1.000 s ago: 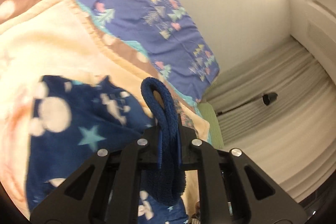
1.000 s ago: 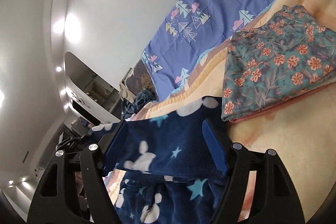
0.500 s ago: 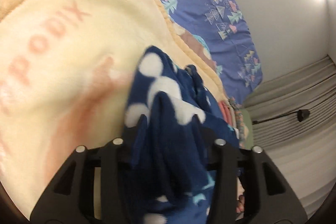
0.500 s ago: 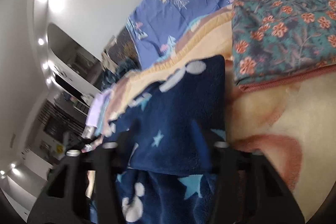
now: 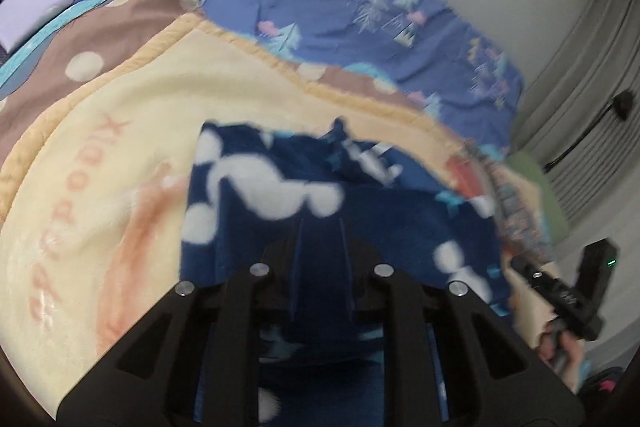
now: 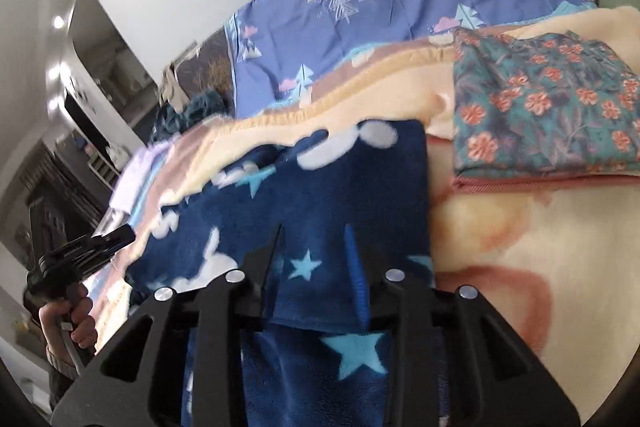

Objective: Fold small clothes

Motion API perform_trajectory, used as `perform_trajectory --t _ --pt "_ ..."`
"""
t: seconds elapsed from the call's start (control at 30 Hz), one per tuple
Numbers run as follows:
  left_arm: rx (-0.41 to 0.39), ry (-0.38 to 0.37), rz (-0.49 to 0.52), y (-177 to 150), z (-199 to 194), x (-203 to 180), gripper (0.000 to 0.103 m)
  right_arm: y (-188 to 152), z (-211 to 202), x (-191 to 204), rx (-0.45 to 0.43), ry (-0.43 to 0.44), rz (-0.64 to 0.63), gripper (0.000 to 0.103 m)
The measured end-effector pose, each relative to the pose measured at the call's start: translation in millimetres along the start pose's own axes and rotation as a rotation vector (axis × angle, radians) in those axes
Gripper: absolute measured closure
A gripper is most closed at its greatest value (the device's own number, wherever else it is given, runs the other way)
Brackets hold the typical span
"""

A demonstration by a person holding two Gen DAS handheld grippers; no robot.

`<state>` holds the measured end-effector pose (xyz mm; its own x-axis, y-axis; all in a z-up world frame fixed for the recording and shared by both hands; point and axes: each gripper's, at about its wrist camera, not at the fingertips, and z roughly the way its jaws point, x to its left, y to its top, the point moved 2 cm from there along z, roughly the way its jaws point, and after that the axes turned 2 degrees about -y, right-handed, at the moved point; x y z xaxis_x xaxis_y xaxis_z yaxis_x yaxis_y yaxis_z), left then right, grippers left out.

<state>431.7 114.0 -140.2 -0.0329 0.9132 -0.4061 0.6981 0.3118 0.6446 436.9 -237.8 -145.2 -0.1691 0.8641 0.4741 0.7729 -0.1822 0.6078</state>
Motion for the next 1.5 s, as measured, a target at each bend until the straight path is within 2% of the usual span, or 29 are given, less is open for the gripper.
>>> perform_trajectory --t 0.03,0.07,0.13,0.3,0.37,0.4,0.43,0.47,0.53,0.63,0.7,0.77,0.87,1.0,1.13,1.27,1.4,1.5 --pt "0.026 0.049 -0.008 -7.2 13.2 9.8 0.086 -3.2 13.1 -5.1 0.039 -0.021 0.006 0.074" --pt "0.038 0.08 -0.004 -13.7 23.7 19.2 0.09 -6.7 23.3 -11.4 0.059 -0.024 0.013 0.081" --pt "-0.002 0.073 0.049 -26.1 35.1 28.1 0.09 -7.8 26.1 -19.8 0.058 -0.004 0.05 0.086" --pt "-0.016 0.139 0.123 -25.3 34.0 16.4 0.091 -6.7 14.7 -11.4 0.045 -0.021 0.023 0.083" --pt "-0.007 0.084 0.087 -24.9 19.3 18.3 0.09 -5.7 -7.6 -3.3 0.038 -0.024 0.017 0.077" --pt "0.004 0.055 0.058 -26.6 8.4 19.6 0.089 -5.1 -29.2 0.4 0.011 0.018 0.034 0.075" --pt "0.016 0.019 0.045 -29.5 -10.2 20.0 0.082 -6.7 -50.8 2.3 -0.015 0.064 0.051 0.069" --pt "0.02 -0.008 0.052 -34.5 -29.8 18.2 0.064 -10.9 -67.3 2.6 -0.028 0.081 0.061 0.061" --pt "0.017 -0.06 0.067 -52.1 -79.1 16.2 0.044 -33.8 -110.5 0.5 -0.045 0.093 0.081 0.05" --pt "0.062 -0.123 0.068 -90.9 -135.7 25.4 0.044 -84.7 -158.6 -11.3 -0.003 0.082 0.093 0.048" --pt "0.101 -0.153 0.027 -128.7 -169.8 44.0 0.043 -117.8 -177.7 -23.2 0.037 0.081 0.138 0.048" --pt "0.124 -0.162 -0.006 -159.3 -189.2 59.6 0.039 -149.6 -196.1 -37.6 0.069 0.092 0.193 0.048" --pt "0.15 -0.179 -0.049 -203.9 -211.8 78.3 0.038 -188.9 -217.9 -49.8 0.092 0.142 0.271 0.048" --pt "0.182 -0.275 -0.136 -247.5 -224.6 89.9 0.038 -224.5 -231.9 -47.1 0.137 0.232 0.366 0.044" --pt "0.21 -0.291 -0.138 -270.9 -226.5 86.5 0.038 -241.6 -239.3 -44.2 0.161 0.167 0.363 0.044" --pt "0.239 -0.27 -0.164 -279.2 -219.1 90.9 0.036 -254.9 -233.9 -46.4 0.202 0.096 0.345 0.044" --pt "0.259 -0.314 -0.214 -280.9 -204.0 96.8 0.035 -258.6 -225.8 -47.1 0.209 0.111 0.348 0.044" --pt "0.258 -0.351 -0.252 -275.2 -196.2 99.8 0.031 -253.6 -215.2 -45.0 0.226 0.131 0.345 0.04"
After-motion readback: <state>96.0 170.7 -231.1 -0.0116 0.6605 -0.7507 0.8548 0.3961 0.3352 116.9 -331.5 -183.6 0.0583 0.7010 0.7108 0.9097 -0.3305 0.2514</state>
